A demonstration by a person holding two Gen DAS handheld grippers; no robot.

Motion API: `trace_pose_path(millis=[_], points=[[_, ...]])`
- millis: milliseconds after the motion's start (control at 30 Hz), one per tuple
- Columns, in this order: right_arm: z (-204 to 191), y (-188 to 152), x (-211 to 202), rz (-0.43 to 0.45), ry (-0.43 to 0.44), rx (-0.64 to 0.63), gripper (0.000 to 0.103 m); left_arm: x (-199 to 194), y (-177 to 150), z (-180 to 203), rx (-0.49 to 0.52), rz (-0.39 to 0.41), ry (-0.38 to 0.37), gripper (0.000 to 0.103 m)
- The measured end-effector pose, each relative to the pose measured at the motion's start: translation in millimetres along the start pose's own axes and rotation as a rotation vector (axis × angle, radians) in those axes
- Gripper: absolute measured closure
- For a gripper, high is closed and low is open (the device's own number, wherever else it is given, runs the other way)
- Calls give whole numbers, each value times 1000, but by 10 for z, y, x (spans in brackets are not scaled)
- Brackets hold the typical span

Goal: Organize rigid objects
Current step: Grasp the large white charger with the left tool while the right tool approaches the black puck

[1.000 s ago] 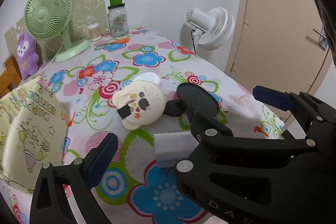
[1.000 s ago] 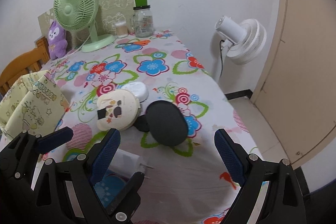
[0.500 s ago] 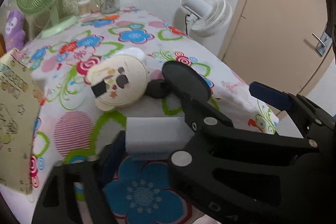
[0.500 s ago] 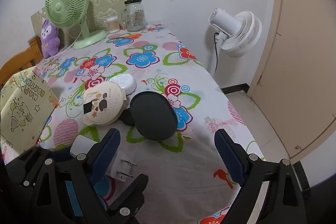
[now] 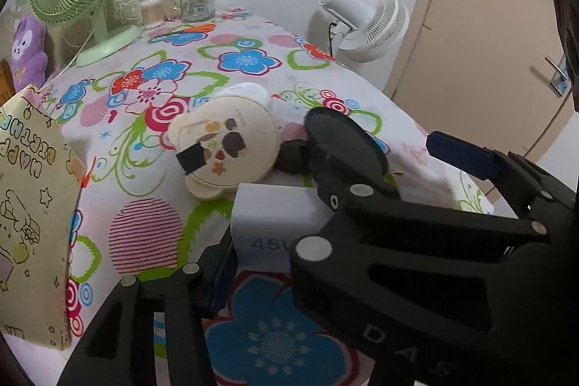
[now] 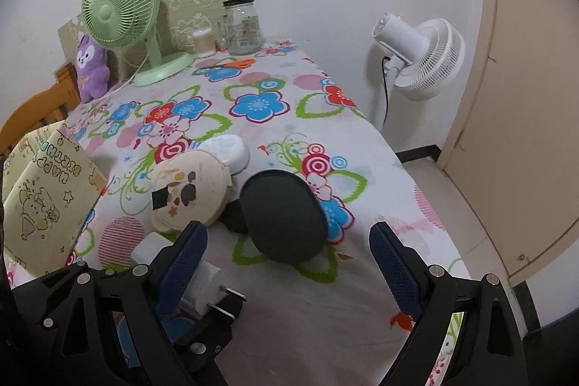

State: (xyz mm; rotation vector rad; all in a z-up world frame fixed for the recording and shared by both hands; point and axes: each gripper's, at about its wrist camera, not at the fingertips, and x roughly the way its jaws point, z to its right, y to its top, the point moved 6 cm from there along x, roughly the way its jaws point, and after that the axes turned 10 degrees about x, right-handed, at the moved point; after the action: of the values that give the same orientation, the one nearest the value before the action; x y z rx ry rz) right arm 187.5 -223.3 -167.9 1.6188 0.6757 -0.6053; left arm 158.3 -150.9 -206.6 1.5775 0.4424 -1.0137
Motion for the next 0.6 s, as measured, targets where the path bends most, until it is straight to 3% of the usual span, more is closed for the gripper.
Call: trace_pose_path(millis=[333, 600], points=[[-59, 97, 202, -39, -10, 13, 10, 48, 43, -240, -18, -15, 71, 45], [30, 129, 398, -99, -19, 63, 10, 101, 103, -285, -19, -22, 71, 45]])
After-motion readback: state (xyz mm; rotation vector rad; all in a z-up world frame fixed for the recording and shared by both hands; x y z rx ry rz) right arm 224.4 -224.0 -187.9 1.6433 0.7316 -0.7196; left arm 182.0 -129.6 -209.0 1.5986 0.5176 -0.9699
